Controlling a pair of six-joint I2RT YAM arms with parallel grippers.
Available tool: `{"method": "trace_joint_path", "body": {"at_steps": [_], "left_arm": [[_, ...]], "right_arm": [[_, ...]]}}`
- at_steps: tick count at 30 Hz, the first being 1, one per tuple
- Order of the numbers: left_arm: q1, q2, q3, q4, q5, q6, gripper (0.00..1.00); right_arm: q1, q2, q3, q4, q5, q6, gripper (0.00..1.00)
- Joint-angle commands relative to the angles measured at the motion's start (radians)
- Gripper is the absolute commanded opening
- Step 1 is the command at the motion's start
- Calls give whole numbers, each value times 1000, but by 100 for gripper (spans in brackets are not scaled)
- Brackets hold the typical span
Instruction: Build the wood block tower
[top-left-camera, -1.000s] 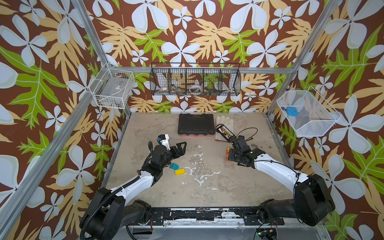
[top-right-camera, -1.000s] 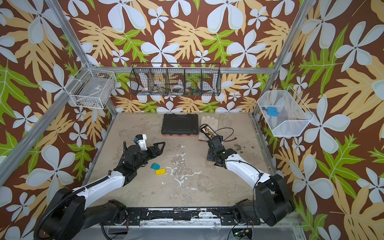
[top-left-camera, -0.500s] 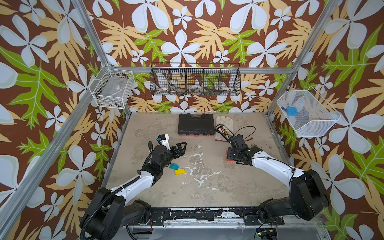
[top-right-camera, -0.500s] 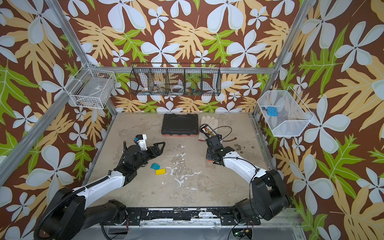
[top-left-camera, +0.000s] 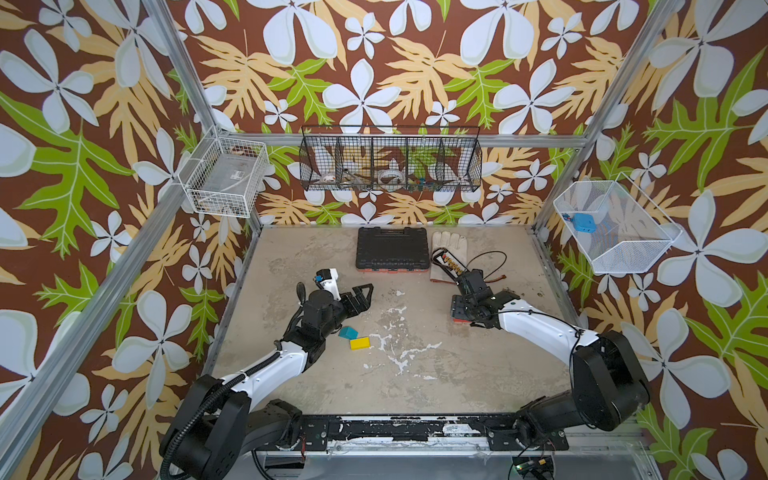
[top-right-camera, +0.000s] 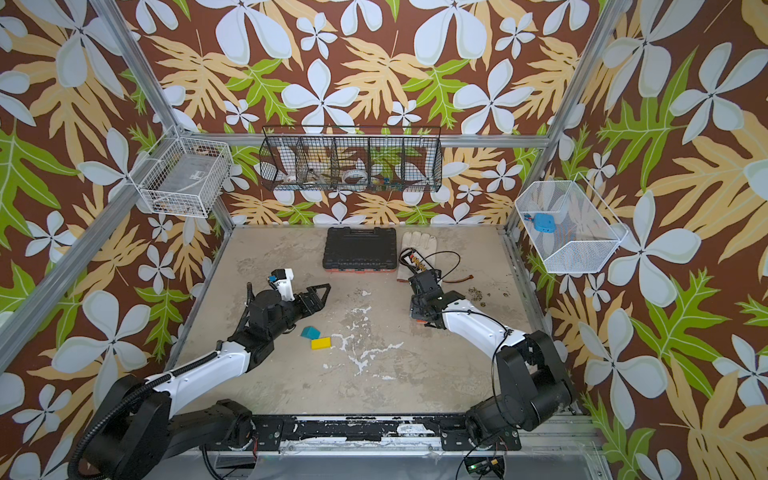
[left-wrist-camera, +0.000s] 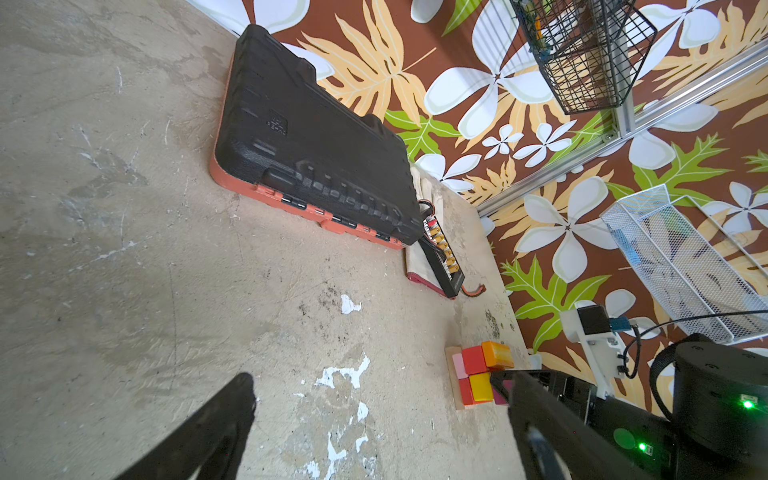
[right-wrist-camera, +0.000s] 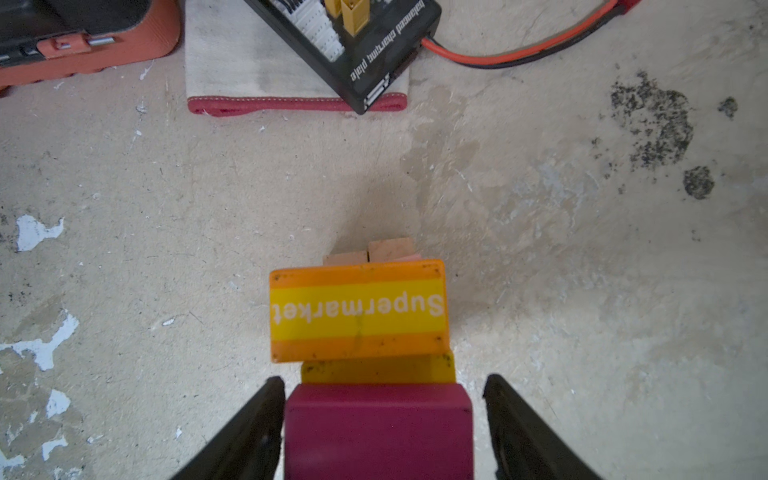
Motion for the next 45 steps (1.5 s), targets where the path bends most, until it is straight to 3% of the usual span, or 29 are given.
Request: {"method": "trace_joint_path", "body": {"at_steps": [1,8,17,28,34,45], "left_arm": [[-1,2,1,24,-7,3,96],[0,0,1,23,-6,4,96],[0,-1,1,23,-7,3,96],[0,-6,1,22,-8,4,96],[0,-6,1,22,-8,5,96],[-1,-1,3,22,-10,6,96]], "right_arm": [[1,3,4,-2,23,0,76],[2,3,4,8,0,-1,76],[28,-37,-13,6,6,9,83],[37,-37,-27,9,4,19,71],[36,-24,-10,-2,26,13,59],[36,-20,6,-17,57,1,59]]}}
